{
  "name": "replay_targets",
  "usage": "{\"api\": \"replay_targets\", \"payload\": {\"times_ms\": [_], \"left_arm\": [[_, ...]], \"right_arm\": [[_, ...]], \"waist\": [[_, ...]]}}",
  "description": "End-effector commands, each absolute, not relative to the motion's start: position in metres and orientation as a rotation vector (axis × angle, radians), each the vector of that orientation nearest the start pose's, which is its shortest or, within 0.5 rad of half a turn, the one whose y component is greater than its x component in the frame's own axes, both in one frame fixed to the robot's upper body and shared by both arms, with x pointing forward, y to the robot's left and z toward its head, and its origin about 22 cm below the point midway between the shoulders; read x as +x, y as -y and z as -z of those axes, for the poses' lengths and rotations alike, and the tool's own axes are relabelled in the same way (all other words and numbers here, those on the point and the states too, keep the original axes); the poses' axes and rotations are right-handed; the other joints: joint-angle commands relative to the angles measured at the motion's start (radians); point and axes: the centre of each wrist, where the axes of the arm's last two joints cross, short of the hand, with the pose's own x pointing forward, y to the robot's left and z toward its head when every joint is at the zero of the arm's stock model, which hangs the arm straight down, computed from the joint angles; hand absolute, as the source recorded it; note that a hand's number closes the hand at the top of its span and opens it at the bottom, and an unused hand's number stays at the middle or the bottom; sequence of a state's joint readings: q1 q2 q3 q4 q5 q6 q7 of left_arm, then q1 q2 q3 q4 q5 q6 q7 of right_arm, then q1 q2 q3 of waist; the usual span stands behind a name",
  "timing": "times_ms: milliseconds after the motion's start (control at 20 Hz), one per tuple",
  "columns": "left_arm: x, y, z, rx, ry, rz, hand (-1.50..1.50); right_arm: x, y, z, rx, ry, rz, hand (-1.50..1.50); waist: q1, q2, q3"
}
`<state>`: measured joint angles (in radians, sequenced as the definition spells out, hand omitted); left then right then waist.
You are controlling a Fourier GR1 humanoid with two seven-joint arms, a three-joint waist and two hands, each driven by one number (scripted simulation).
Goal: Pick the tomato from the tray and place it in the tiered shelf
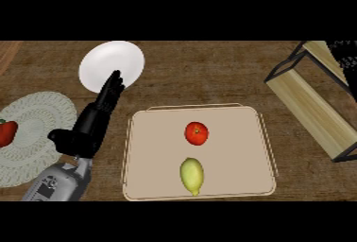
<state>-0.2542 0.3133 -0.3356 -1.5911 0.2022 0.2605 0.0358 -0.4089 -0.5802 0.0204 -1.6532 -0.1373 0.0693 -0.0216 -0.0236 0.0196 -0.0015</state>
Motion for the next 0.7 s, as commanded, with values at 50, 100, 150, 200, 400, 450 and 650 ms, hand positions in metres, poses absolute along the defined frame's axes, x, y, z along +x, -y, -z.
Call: {"api": "replay_targets", "payload": {"times_ms": [50,100,150,200,400,450,650], "left_arm": [[0.291,-0.215,-0.061,0.013,1.662,0.168,0.00],[0.294,-0.230,-0.073,0.051,1.648,0.159,0.00],[0.296,-0.240,-0.061,0.090,1.628,0.121,0.00],[0.297,-0.248,-0.067,0.115,1.625,0.105,0.00],[0.294,-0.255,-0.057,0.109,1.547,0.047,0.00],[0.292,-0.262,-0.060,0.112,1.549,0.049,0.00],[0.310,-0.275,-0.068,0.102,1.529,0.042,0.00]], "right_arm": [[0.309,0.273,-0.166,-0.310,1.967,-0.361,1.50],[0.307,0.276,-0.155,-0.370,1.955,-0.268,1.50],[0.306,0.262,-0.142,-0.400,1.941,-0.183,1.50],[0.302,0.253,-0.130,-0.438,1.920,-0.095,1.50],[0.296,0.267,-0.075,-0.479,1.577,0.345,-1.50],[0.290,0.255,-0.064,-0.434,1.622,0.402,-1.50],[0.268,0.210,-0.058,-0.271,1.818,0.298,-1.50]], "waist": [[0.025,-0.020,0.001],[0.026,-0.021,0.001],[0.025,-0.018,0.000],[0.027,-0.020,0.000],[0.005,-0.015,0.003],[0.021,-0.018,0.005],[0.015,-0.019,0.002]]}}
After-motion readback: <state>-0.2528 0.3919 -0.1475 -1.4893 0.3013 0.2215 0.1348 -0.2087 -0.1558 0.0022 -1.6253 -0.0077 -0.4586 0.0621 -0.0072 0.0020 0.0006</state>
